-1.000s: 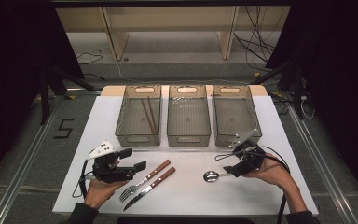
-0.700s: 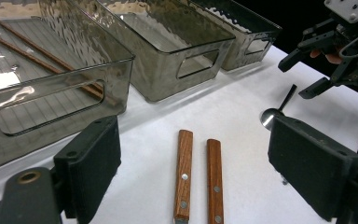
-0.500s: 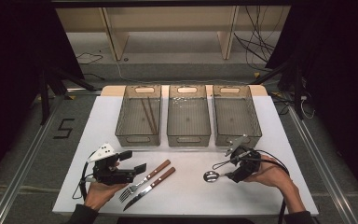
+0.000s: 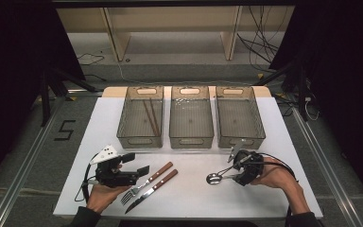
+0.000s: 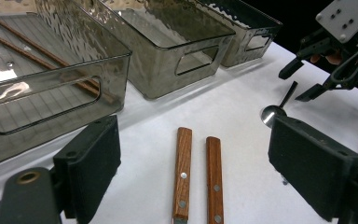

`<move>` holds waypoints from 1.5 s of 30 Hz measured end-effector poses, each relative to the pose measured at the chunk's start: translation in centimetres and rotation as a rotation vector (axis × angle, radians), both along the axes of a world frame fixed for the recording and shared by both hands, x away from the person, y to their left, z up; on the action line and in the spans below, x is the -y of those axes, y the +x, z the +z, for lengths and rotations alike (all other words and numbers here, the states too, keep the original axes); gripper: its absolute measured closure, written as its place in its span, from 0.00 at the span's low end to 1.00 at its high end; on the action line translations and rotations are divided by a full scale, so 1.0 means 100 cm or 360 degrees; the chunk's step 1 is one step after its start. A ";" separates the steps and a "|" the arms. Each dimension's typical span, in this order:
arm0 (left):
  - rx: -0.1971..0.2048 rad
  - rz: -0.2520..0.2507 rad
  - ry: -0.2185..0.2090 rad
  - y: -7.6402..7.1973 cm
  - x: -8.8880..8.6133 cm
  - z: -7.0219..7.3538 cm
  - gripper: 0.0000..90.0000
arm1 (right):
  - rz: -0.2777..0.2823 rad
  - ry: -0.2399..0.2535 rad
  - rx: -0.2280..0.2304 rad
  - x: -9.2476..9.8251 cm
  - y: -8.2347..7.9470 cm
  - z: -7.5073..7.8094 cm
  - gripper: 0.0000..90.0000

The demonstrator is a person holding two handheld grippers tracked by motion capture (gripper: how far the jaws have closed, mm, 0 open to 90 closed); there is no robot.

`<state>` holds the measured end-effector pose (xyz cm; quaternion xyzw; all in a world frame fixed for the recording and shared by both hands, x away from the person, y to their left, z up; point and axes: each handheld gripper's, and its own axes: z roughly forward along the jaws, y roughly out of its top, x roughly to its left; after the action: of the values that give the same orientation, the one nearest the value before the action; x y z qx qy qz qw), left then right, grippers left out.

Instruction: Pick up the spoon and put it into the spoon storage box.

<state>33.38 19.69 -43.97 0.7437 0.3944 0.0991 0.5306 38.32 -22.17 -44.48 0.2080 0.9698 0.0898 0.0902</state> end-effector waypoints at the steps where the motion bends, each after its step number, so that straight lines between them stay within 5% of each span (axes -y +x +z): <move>1: 0.0002 -0.0007 0.0007 0.000 0.001 0.000 0.18 | 0.0003 -0.0009 0.0001 0.000 0.000 -0.001 0.49; 22: -0.0007 -0.0011 0.0002 -0.001 -0.001 -0.003 0.18 | 0.0095 -0.0146 -0.0170 -0.014 0.010 -0.007 0.76; 33: -0.0010 -0.0023 0.0011 0.000 0.001 -0.003 0.18 | 0.0201 -0.0233 -0.0152 -0.023 0.005 -0.007 0.88; 45: -0.0011 -0.0015 0.0005 0.000 0.000 -0.004 0.18 | 0.0236 -0.0214 -0.0140 -0.023 0.002 -0.008 0.95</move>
<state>33.37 19.67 -44.34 0.7468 0.3924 0.0947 0.5285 38.50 -19.85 -45.28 0.1328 0.9894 0.0219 0.0544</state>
